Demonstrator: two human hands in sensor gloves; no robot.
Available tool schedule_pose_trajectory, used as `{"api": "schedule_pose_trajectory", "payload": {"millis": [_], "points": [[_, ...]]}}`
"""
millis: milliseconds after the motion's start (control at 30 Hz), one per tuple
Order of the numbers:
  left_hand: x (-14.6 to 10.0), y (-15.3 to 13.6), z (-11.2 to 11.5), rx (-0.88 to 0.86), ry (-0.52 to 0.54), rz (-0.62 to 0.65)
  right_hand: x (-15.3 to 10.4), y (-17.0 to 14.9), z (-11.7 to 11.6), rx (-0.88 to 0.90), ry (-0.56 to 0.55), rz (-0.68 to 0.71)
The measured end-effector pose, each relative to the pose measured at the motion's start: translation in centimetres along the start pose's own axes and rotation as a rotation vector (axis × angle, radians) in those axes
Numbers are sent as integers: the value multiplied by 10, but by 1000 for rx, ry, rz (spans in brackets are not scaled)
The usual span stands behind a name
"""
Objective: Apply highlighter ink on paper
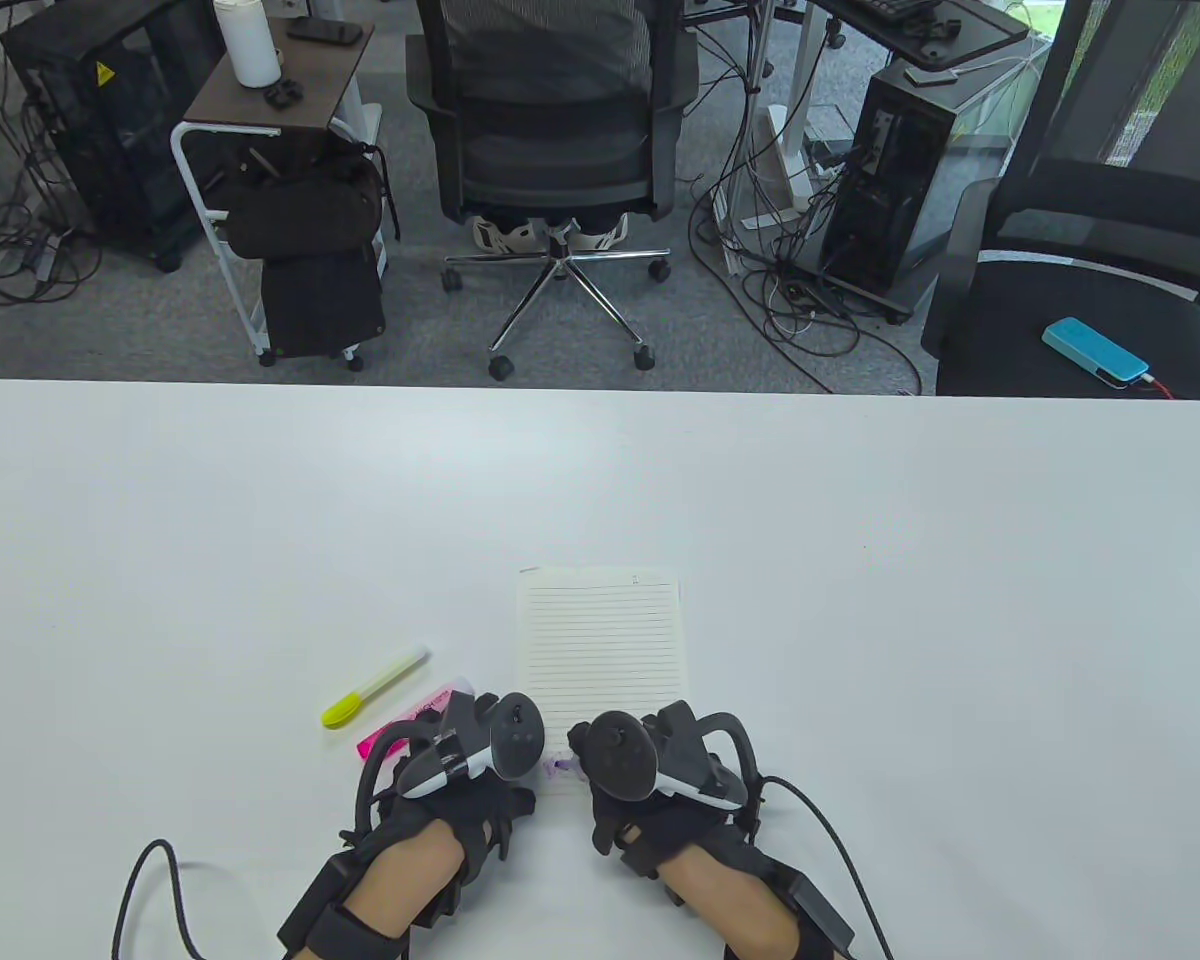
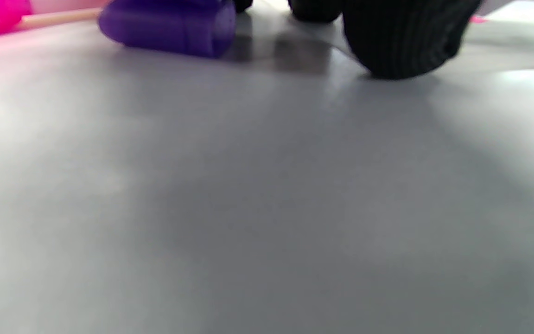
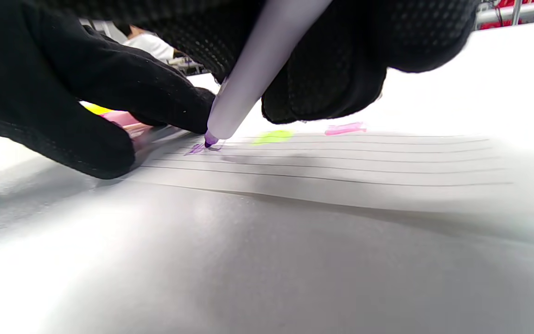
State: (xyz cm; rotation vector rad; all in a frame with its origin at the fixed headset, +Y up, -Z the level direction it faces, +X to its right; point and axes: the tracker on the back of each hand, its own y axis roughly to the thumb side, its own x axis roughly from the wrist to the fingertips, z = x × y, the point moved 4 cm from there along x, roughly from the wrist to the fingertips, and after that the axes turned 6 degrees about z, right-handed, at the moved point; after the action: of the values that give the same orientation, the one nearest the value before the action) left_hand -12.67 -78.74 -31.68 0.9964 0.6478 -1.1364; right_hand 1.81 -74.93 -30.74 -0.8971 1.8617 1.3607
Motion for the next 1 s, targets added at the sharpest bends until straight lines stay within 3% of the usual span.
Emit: {"api": "schedule_pose_trajectory", "payload": {"millis": [200,400,667,800,1000], "points": [[0,0,0,0,0,0,3,-2,-2,-27,-64,-7],[0,0,0,-1,-1,1,0,0,1,-5,11,-9],[1,0,0,-2,-1,1,3,-1,-1,-28,-52,-15],[1,0,0,-1,-2,1,1,0,1,-6,19,-16],[1,0,0,-1,-2,2,4,-2,-1,-29,-57,-19]]}}
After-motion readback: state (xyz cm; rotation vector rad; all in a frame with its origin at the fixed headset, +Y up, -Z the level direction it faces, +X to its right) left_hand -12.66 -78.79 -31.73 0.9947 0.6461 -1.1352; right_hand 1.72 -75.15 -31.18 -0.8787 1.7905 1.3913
